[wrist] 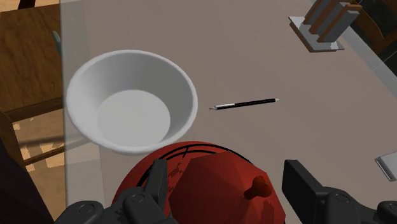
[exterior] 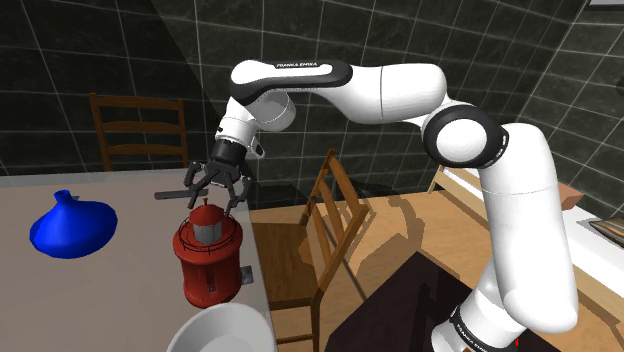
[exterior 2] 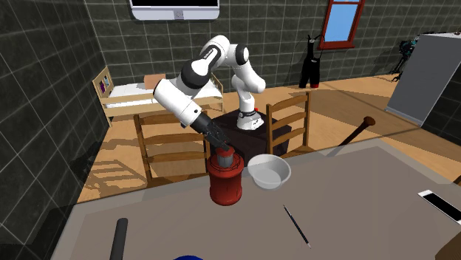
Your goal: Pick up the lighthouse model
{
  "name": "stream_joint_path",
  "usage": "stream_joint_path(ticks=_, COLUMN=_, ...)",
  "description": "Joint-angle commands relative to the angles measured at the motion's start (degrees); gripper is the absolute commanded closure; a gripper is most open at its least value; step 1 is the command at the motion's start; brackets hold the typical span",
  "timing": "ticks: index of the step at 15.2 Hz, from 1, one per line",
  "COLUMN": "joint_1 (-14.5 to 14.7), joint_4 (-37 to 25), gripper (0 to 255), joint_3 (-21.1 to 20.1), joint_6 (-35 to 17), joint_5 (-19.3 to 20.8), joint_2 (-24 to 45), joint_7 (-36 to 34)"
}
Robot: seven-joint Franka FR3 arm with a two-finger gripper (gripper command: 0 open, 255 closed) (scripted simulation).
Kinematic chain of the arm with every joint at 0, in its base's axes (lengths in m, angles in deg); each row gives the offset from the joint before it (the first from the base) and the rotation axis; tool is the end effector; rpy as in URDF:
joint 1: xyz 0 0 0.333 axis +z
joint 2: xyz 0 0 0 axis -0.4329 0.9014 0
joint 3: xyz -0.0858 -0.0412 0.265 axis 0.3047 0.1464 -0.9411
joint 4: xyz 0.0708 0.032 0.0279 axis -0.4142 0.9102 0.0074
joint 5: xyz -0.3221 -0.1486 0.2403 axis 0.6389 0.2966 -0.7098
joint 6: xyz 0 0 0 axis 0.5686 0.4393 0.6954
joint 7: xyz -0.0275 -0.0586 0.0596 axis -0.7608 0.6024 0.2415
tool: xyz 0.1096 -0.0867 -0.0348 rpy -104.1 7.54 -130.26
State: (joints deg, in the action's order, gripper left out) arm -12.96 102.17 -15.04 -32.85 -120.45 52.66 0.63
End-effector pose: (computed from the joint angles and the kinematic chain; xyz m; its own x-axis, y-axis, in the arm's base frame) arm 0.6037 0.3690 0.3467 0.6157 -0.3112 -0.7239 -0.6338 -0.7415 -0.2203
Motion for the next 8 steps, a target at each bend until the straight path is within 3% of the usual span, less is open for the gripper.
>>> stream_joint_path(ticks=1, joint_1=0.0, joint_4=0.08, gripper=255, joint_3=0.02, joint_6=-0.05, joint_5=0.02, joint_2=0.05, joint_7=0.01)
stream_joint_path(ticks=8, joint_1=-0.16, joint_4=-2.87, gripper=255, joint_3=-0.17, joint_6=2.76, joint_5=0.06, joint_2=-0.74, joint_7=-2.48)
